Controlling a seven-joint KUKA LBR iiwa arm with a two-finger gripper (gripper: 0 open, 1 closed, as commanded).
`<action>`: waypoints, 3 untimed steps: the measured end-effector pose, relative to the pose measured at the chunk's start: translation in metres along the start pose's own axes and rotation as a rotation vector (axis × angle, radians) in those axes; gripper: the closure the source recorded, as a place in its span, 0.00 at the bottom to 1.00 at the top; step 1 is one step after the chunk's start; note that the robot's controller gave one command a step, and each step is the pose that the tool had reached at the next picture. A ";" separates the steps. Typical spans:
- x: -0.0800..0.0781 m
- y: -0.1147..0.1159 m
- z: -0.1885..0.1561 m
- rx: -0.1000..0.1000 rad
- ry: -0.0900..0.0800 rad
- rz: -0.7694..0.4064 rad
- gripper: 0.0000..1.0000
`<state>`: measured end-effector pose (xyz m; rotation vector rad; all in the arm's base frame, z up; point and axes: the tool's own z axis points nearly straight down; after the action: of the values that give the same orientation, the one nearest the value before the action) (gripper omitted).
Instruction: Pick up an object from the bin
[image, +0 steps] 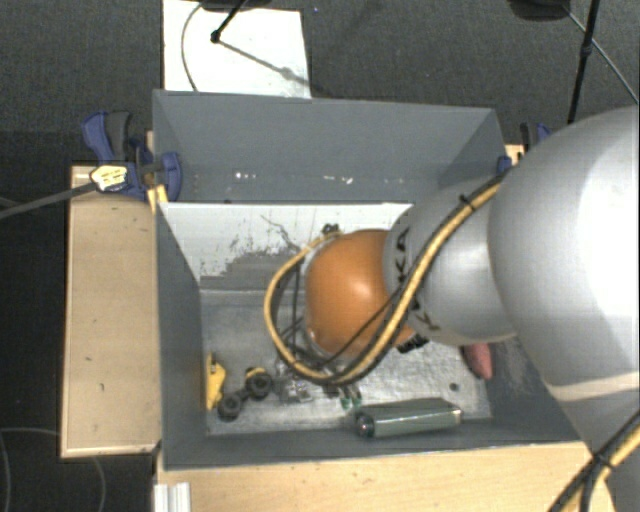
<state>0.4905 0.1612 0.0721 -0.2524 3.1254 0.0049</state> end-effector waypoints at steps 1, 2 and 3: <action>0.001 0.000 0.001 0.001 0.004 0.003 0.00; 0.001 0.000 0.001 0.001 0.004 0.005 0.00; -0.001 0.003 0.000 0.002 0.004 -0.106 0.00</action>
Offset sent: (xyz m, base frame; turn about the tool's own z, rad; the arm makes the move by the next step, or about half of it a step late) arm 0.0000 0.0000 0.0000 0.0000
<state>0.4914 0.1642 0.0725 -0.4185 3.1112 0.0004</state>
